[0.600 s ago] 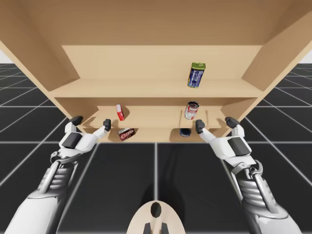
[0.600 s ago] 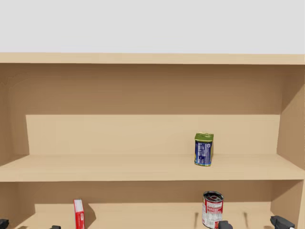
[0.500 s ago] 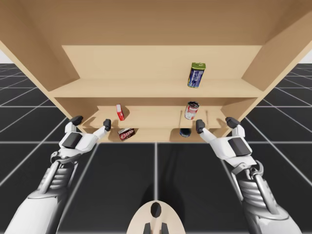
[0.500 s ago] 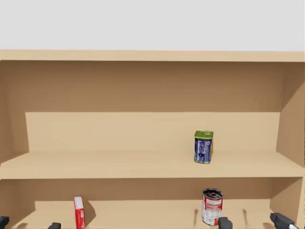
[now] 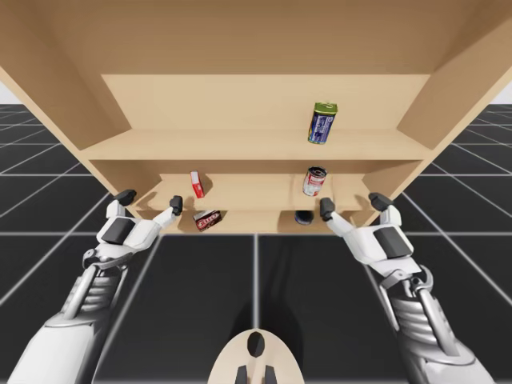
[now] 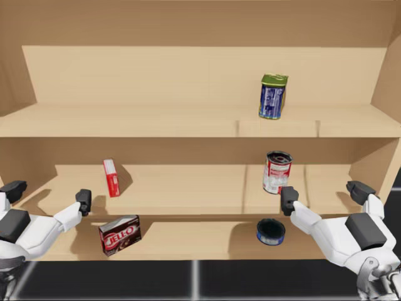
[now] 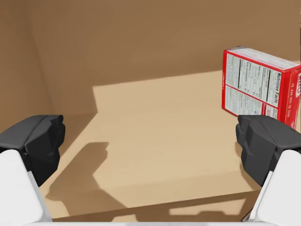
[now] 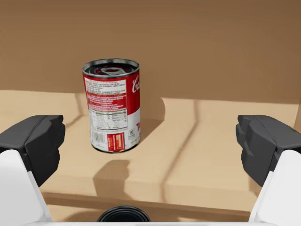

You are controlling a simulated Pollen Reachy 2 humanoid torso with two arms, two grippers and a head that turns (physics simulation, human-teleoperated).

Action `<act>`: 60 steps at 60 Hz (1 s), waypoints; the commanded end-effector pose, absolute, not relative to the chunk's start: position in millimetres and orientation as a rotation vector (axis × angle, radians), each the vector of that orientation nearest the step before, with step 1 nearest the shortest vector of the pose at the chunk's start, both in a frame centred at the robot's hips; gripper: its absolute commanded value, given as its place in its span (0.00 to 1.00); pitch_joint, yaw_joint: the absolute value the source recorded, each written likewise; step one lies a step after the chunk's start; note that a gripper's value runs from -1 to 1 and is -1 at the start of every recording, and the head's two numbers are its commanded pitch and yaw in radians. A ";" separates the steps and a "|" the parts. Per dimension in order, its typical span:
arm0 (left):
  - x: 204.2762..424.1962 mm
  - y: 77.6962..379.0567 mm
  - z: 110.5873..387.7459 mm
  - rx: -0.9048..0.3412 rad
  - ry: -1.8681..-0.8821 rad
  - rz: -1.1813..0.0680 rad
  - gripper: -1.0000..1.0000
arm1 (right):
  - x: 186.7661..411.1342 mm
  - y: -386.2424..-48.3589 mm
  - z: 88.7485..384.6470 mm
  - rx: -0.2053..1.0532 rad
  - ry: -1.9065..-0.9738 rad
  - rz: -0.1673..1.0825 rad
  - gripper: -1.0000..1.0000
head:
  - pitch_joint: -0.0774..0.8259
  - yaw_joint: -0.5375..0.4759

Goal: Look through the shelves, find the pudding box, and take it.

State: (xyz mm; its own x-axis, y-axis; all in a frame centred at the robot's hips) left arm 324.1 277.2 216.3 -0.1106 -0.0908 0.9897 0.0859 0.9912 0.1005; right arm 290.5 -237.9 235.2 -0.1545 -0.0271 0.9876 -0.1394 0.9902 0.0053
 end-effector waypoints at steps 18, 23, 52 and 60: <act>320.8 276.3 219.2 -0.001 -1.689 -0.163 0.00 | 291.7 -233.6 228.7 0.116 -1.689 0.125 0.00 | 0.73 0.73; 319.8 275.5 219.6 -0.007 -1.688 -0.165 0.00 | 292.0 -232.3 227.2 0.115 -1.682 0.131 0.00 | 0.76 0.78; 262.2 270.0 245.2 -0.320 -1.602 -0.248 0.00 | 294.5 -230.2 223.6 0.109 -1.674 0.141 0.00 | 0.76 0.79; 247.2 277.0 227.1 -0.396 -1.522 -0.298 0.00 | 294.9 -229.8 223.0 0.108 -1.672 0.140 0.00 | 0.76 0.79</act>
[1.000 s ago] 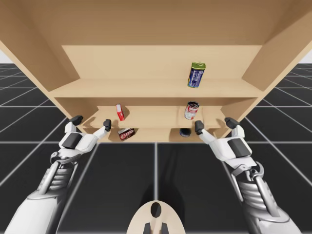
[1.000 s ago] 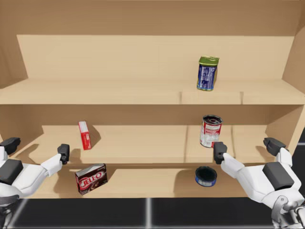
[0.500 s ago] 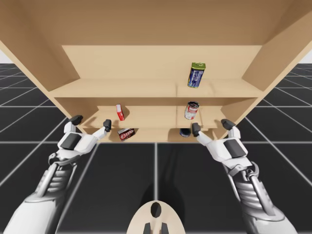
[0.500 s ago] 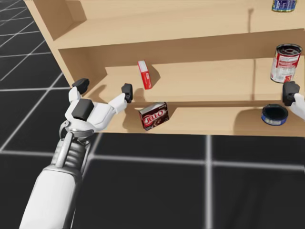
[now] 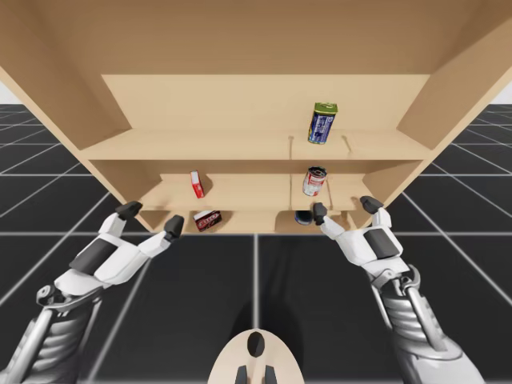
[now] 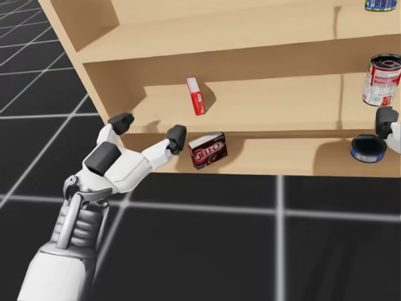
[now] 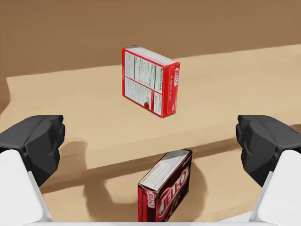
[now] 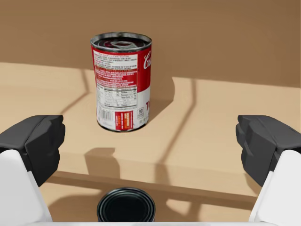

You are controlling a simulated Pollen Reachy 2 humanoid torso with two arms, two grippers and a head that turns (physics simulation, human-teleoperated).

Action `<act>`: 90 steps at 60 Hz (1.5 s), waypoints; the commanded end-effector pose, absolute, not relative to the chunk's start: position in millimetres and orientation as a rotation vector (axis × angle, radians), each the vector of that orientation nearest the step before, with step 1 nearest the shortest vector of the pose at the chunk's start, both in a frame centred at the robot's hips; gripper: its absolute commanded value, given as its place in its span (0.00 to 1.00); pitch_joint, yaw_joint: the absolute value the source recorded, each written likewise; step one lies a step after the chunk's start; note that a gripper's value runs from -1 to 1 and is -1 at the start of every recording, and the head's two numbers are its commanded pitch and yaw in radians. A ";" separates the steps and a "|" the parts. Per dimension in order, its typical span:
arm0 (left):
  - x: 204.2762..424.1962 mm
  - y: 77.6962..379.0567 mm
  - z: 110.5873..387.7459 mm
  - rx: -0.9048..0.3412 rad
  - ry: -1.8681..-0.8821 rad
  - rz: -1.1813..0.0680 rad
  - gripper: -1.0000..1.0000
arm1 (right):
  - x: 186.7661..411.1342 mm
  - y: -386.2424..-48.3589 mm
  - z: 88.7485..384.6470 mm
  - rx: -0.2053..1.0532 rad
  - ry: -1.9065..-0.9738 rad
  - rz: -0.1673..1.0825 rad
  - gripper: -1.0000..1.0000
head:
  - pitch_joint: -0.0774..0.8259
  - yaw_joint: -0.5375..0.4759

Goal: Look through the shelves, find the pudding box, and take it.

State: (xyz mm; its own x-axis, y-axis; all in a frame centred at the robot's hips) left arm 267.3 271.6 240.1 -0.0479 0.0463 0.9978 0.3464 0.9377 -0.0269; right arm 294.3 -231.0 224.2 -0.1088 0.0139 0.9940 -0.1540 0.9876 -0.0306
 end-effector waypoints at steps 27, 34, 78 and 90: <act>287.0 285.2 148.0 -0.477 -1.333 -0.386 0.00 | 295.4 -233.8 225.4 0.099 -1.683 0.134 0.00 | 0.75 0.80; 302.4 278.6 143.7 -0.449 -1.321 -0.407 0.00 | 295.5 -234.0 225.4 0.098 -1.683 0.135 0.00 | 0.75 0.79; 370.1 233.9 138.7 -0.406 -1.288 -0.447 0.00 | 294.7 -237.5 227.1 0.097 -1.688 0.132 0.00 | 0.75 0.77; 382.1 228.6 134.4 -0.415 -1.266 -0.435 0.00 | 294.7 -238.4 227.7 0.099 -1.689 0.130 0.00 | 0.75 0.77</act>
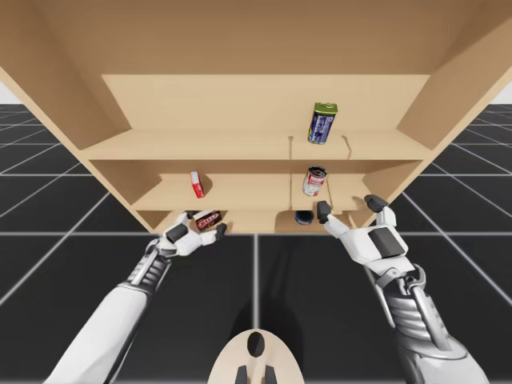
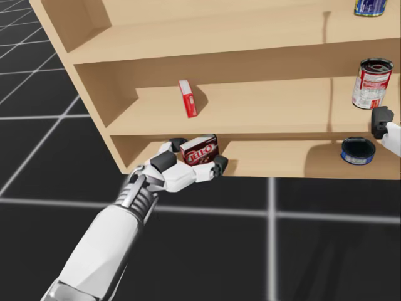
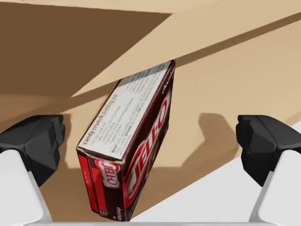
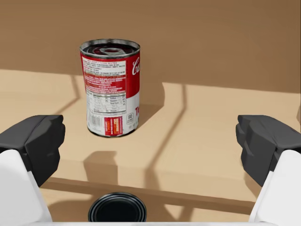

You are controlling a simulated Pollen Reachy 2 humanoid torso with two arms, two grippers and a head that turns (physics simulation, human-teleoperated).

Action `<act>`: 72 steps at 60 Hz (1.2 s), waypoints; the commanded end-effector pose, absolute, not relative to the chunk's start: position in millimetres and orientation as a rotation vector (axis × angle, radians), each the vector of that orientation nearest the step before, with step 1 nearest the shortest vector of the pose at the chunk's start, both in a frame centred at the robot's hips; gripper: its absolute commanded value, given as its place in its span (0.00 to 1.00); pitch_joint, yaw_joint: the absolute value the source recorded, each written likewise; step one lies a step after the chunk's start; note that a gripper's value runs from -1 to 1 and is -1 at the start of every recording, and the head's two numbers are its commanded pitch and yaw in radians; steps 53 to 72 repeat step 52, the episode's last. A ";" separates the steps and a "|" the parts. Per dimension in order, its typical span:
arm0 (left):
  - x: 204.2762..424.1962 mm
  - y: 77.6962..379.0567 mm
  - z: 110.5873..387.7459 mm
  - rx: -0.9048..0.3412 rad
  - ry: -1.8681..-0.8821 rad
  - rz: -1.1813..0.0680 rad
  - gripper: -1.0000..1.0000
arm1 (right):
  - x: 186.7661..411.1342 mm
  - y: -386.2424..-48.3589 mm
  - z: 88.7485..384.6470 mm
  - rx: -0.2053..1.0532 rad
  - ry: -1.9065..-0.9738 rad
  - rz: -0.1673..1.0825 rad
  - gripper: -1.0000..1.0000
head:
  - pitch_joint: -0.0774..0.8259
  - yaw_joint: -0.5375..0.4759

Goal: Look through the shelves, find the pudding box, and take it.

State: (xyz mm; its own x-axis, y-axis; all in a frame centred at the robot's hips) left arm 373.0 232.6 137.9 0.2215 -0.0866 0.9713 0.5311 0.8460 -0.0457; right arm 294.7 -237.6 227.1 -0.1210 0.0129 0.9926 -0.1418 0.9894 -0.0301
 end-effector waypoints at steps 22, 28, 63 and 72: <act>381.1 234.0 129.4 -0.440 -1.249 -0.435 1.00 | 294.6 -238.8 228.2 0.099 -1.690 0.127 0.00 | 0.75 0.76; 375.3 232.2 142.5 -0.485 -1.314 -0.424 1.00 | 294.6 -239.1 228.9 0.099 -1.693 0.125 0.00 | 0.75 0.76; 297.7 255.4 161.8 -0.405 -1.389 -0.476 1.00 | 294.1 -239.9 230.0 0.096 -1.688 0.110 0.00 | 0.73 0.76; 297.7 255.4 161.8 -0.405 -1.389 -0.476 1.00 | 294.1 -239.9 230.0 0.096 -1.688 0.110 0.00 | 0.73 0.76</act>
